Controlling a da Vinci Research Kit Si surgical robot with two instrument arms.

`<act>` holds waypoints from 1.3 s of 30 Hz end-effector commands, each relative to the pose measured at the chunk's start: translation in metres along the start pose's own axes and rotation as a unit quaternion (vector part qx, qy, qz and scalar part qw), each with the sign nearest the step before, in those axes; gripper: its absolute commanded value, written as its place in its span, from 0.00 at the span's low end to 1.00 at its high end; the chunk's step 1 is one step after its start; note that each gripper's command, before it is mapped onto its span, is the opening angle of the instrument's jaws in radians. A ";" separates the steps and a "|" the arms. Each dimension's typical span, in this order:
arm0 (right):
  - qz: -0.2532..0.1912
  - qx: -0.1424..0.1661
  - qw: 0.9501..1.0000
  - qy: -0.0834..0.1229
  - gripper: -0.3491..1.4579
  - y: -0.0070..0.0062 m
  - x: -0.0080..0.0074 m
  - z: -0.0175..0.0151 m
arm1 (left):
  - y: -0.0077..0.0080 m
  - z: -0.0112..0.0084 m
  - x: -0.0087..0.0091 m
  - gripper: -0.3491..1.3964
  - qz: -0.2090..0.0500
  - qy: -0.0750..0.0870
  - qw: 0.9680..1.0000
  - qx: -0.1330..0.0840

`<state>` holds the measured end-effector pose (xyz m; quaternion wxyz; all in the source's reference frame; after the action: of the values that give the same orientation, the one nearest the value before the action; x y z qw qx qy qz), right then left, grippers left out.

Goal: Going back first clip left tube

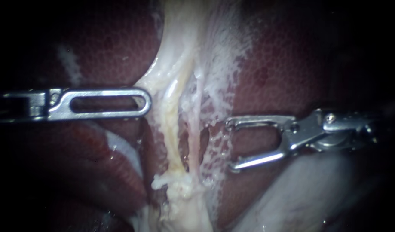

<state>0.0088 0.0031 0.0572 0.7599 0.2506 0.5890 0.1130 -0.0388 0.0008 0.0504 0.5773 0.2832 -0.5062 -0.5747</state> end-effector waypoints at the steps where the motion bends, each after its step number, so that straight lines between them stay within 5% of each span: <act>1: 0.002 0.000 1.000 0.000 0.52 -0.0001 0.0003 -0.0004 | 0.0001 0.0000 0.0000 0.00 0.000 0.000 1.000 0.001; 21: -0.010 0.001 1.000 0.003 0.52 -0.0008 0.0013 -0.0017 | 0.0008 0.0006 0.0007 0.00 0.003 -0.001 1.000 0.000; 39: -0.014 0.000 1.000 0.003 0.52 -0.0008 0.0012 -0.0014 | 0.0039 0.0041 0.0039 0.00 0.011 -0.006 1.000 -0.001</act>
<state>0.0077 0.0033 0.0555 0.7595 0.2421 0.5948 0.1038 -0.0418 -0.0011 0.0564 0.5817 0.2725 -0.5121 -0.5702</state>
